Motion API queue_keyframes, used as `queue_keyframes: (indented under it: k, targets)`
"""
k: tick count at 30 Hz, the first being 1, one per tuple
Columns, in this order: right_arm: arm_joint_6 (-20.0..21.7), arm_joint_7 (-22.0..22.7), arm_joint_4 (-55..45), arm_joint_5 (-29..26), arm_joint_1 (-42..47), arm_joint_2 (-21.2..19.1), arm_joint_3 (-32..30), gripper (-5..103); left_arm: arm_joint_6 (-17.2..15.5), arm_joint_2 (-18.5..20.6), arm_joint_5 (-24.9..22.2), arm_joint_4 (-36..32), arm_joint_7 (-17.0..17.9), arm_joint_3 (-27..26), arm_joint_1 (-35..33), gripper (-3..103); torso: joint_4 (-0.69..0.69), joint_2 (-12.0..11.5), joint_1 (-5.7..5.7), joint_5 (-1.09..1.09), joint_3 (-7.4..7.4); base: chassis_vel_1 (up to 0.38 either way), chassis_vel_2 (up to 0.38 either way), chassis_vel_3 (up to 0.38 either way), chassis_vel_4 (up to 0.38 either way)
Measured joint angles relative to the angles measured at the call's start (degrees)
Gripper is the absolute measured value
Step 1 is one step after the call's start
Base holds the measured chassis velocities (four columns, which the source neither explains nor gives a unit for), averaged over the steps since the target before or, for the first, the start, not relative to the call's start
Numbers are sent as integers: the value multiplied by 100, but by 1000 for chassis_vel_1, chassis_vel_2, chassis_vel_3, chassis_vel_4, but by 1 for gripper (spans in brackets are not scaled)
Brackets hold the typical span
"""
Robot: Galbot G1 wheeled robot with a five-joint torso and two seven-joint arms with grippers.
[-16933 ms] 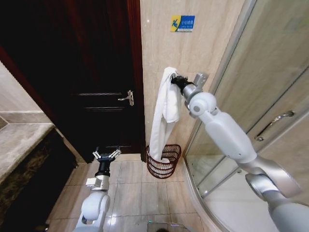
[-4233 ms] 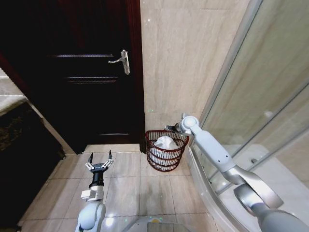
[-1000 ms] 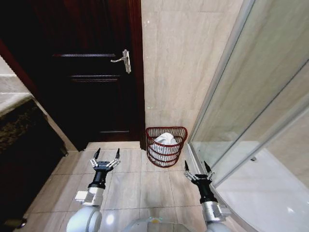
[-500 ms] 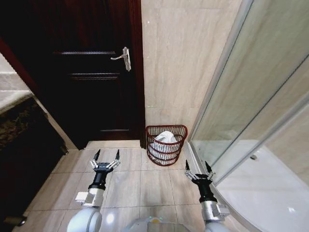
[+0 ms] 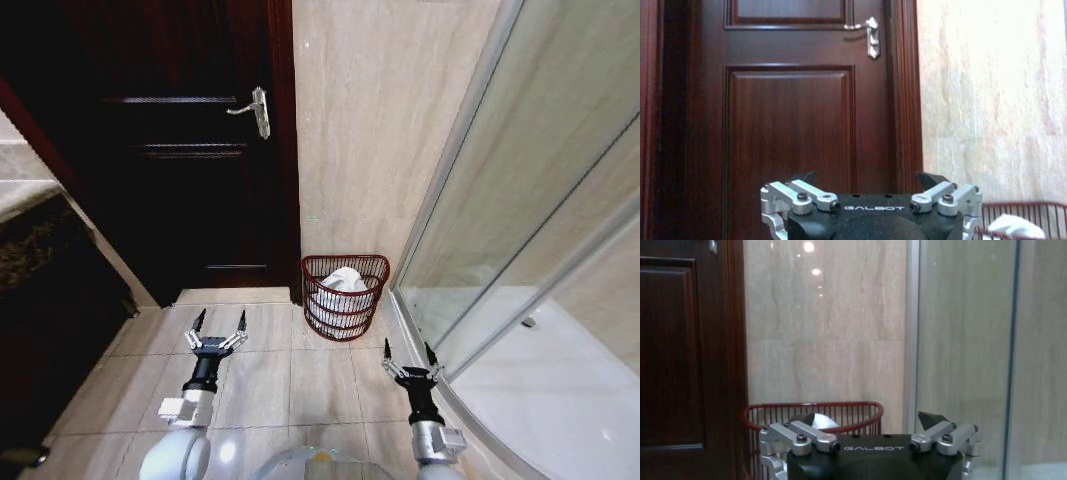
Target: Discard the used towel into the hamper.
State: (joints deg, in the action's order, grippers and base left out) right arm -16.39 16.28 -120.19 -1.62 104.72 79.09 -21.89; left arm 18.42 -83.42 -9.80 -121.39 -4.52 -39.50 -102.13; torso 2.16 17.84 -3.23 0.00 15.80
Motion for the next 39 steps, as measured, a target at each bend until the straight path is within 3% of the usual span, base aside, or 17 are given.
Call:
queue_keyframes:
  k: [10,15,19,22,26,29,33,39]
  targets:
    - [-52,24,20,441,-53,687,-149,100,25,37,-23,137,-186,163,-179,100,0,-217,71,0,-146,0,0,0,0]
    - [-50,-308,-112,315,-89,817,-346,100,-44,92,-8,72,-286,169,-221,100,1,-328,107,-1,-221,0,0,0,0]
    - [14,-1631,-180,-636,123,628,-993,100,-357,115,-74,-38,-348,197,-144,100,0,-442,142,0,-299,0,0,0,0]
    - [-31,-1953,-179,-775,245,588,-1214,100,-538,114,-70,-135,-356,203,-102,100,-1,-497,161,0,-334,0,0,0,0]
    - [-74,-1701,-220,-859,343,563,-1246,100,-899,63,-1,-379,-315,190,-77,100,0,-583,189,1,-394,0,0,0,0]
    - [-14,-1580,-295,-902,392,548,-1223,100,-1443,16,-31,-667,-209,222,-16,100,1,-676,213,1,-462,0,0,0,0]
    - [97,-1525,-444,-942,413,564,-1233,100,-1638,13,84,-778,-207,227,61,100,0,-752,231,1,-520,0,0,0,0]
    - [125,-1519,-534,-973,453,519,-1231,100,-1580,5,266,-807,-195,209,89,100,1,-865,257,1,-607,0,0,0,0]
